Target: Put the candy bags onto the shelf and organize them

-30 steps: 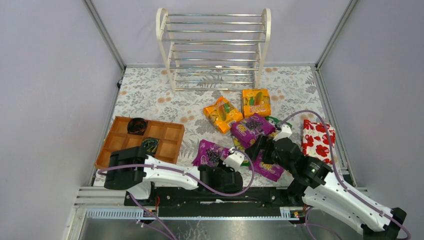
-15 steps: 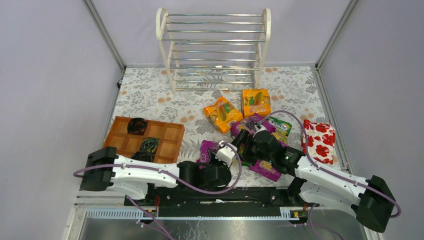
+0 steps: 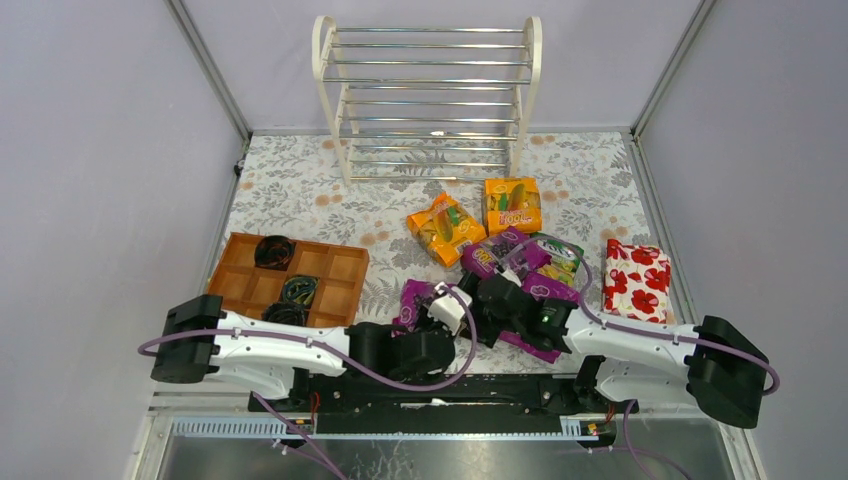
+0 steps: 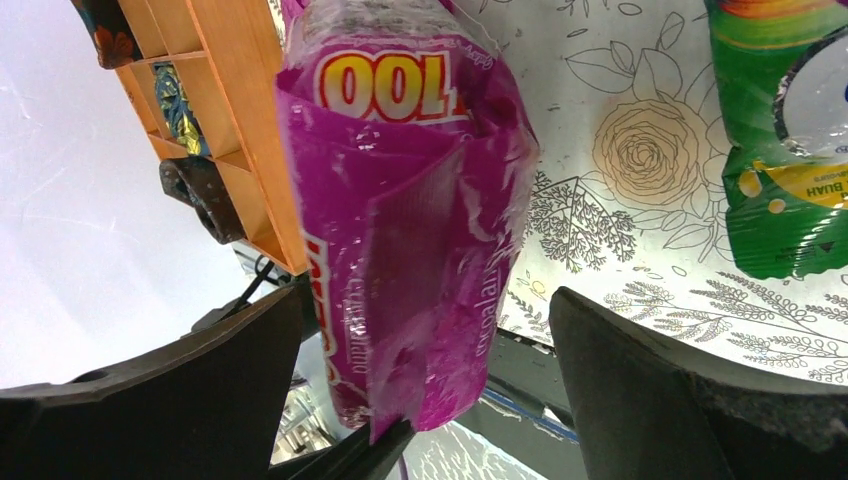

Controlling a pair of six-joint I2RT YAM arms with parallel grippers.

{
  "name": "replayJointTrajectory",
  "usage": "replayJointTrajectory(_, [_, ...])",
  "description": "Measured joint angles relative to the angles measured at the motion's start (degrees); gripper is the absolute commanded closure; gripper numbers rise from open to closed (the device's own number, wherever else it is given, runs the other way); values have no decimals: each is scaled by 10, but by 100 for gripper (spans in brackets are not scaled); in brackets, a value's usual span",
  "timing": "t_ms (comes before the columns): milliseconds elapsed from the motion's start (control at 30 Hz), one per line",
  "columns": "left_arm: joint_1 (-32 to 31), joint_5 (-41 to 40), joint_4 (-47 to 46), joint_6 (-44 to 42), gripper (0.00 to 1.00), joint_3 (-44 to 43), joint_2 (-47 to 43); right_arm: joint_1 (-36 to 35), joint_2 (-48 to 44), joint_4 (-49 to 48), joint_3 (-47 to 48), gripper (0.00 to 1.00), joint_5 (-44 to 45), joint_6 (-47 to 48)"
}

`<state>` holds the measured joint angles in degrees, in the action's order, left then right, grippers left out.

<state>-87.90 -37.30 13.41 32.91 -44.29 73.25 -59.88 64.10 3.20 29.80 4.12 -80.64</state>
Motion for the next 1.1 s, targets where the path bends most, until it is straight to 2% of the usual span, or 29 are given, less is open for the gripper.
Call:
replayJointTrajectory(267, [0, 19, -21, -25, 100, 2, -17, -2, 20, -84, -35, 0, 26, -14])
replayJointTrajectory(400, [0, 34, -31, -35, 100, 2, -23, -5, 62, -147, -34, 12, 40, -6])
replayJointTrajectory(467, [0, 35, -32, -40, 100, 7, -28, -9, 73, -165, -34, 14, 47, -6])
replayJointTrajectory(567, [0, 36, -28, -46, 100, 10, -34, -22, 83, -179, -34, 28, 65, -12])
replayJointTrajectory(667, [0, 37, -28, -48, 100, 15, -41, -35, 85, -183, -35, 32, 82, -20])
replayJointTrajectory(733, [0, 37, -28, -49, 99, 17, -46, -40, 85, -186, -35, 39, 89, -25])
replayJointTrajectory(833, [0, 35, -24, -52, 83, 17, -50, -43, 86, -189, -37, 42, 97, -29])
replayJointTrajectory(933, [0, 35, -24, -55, 67, 17, -61, -46, 86, -190, -37, 51, 104, -30])
replayJointTrajectory(1100, [0, 34, -27, -62, 51, 17, -125, -49, 79, -188, -38, 53, 121, -32])
